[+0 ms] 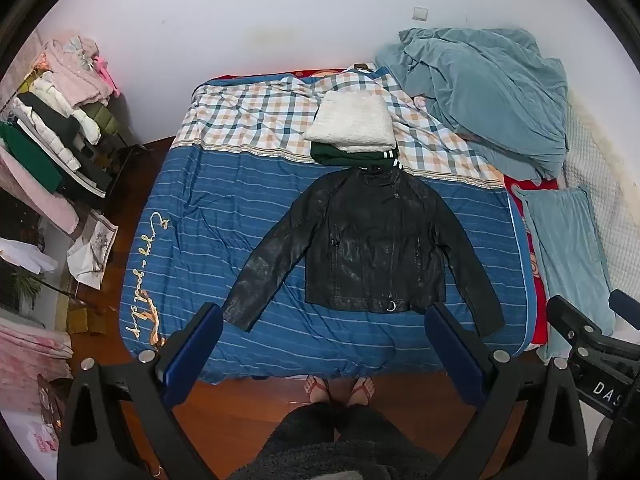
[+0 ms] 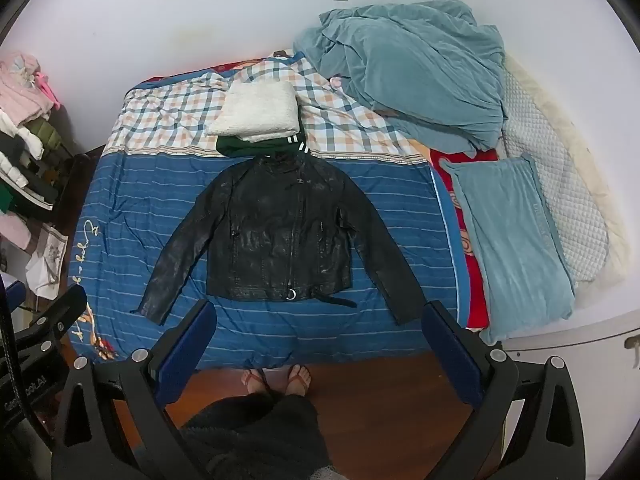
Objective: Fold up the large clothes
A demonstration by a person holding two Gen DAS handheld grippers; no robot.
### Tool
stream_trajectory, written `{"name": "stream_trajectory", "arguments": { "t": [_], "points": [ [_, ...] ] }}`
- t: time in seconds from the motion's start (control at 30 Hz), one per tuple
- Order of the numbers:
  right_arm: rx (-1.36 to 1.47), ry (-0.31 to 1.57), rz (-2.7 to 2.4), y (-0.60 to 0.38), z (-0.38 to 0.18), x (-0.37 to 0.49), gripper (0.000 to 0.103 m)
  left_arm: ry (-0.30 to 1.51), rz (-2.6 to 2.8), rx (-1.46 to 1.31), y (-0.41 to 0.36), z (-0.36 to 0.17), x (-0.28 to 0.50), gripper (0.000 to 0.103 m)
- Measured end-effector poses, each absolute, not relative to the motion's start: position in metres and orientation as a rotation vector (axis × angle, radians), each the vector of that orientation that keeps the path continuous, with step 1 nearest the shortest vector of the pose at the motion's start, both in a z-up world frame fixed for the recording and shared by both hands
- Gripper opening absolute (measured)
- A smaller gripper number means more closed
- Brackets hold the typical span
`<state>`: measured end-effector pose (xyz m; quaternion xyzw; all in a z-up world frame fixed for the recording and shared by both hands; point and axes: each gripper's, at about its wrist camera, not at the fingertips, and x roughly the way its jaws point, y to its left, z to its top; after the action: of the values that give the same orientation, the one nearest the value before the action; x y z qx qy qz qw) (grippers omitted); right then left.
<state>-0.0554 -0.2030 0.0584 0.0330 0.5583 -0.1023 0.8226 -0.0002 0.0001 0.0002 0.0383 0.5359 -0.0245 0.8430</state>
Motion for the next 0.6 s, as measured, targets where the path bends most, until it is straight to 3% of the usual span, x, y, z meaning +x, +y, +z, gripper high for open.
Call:
{"name": "stream_trajectory", "arguments": {
  "t": [0.6],
  "points": [
    [0.066, 1.182, -0.218, -0.2024, 0.0663, -0.0605, 0.103, 1.119, -0.050, 0.084, -0.0035, 0.0040, 0.0009, 0.103]
  ]
}}
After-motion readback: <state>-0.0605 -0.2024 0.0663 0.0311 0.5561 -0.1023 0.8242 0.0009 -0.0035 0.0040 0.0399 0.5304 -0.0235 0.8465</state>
